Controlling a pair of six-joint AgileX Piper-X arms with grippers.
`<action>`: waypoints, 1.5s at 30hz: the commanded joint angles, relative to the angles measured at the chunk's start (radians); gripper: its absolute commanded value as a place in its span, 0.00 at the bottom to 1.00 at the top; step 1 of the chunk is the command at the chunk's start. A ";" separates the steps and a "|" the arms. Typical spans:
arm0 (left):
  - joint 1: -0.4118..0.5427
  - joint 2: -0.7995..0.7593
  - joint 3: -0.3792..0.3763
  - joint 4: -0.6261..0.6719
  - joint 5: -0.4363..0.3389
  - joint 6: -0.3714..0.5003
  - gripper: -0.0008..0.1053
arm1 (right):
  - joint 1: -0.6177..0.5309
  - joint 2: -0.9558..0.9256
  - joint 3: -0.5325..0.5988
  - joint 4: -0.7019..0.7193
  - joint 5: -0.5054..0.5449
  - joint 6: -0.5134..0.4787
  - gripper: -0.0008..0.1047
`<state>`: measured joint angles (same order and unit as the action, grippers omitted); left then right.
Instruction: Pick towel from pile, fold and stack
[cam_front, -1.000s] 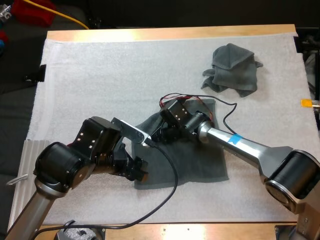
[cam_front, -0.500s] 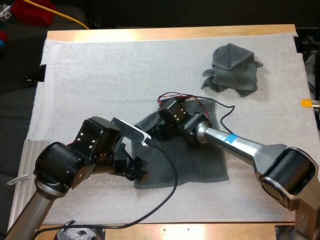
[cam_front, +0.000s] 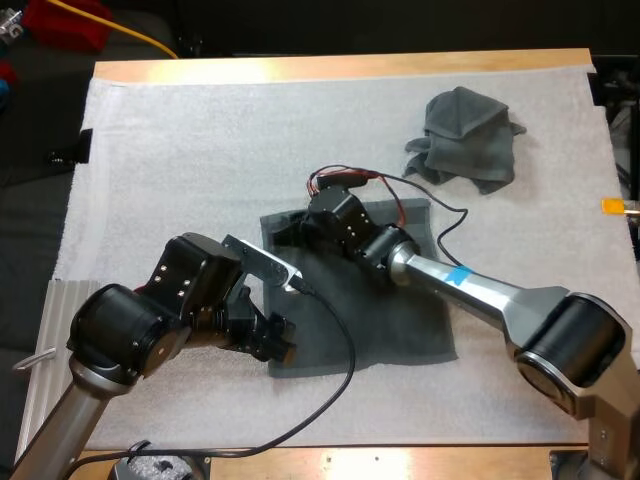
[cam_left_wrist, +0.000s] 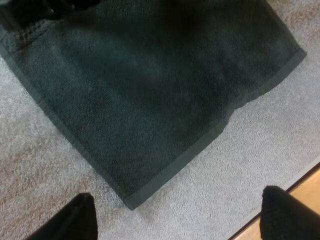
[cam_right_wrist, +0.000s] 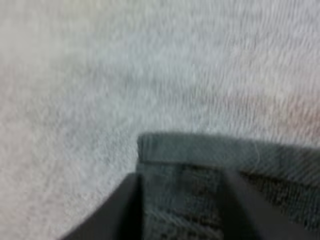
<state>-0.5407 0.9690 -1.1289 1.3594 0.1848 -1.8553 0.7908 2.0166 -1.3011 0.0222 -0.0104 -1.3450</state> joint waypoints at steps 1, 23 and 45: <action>-0.003 -0.005 -0.005 -0.001 -0.009 -0.005 0.62 | 0.000 -0.045 -0.008 0.005 0.010 -0.041 0.58; -0.003 -0.117 -0.005 0.022 -0.009 -0.007 0.62 | 0.000 -0.384 -0.008 0.805 0.099 -0.163 0.64; -0.003 -0.222 -0.005 0.112 0.006 -0.032 0.62 | 0.000 -0.906 0.466 0.993 0.142 0.083 0.63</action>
<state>-0.5407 0.7527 -1.1289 1.4658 0.1914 -1.8774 0.7908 1.1296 -0.8450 1.0070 0.1238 -1.2824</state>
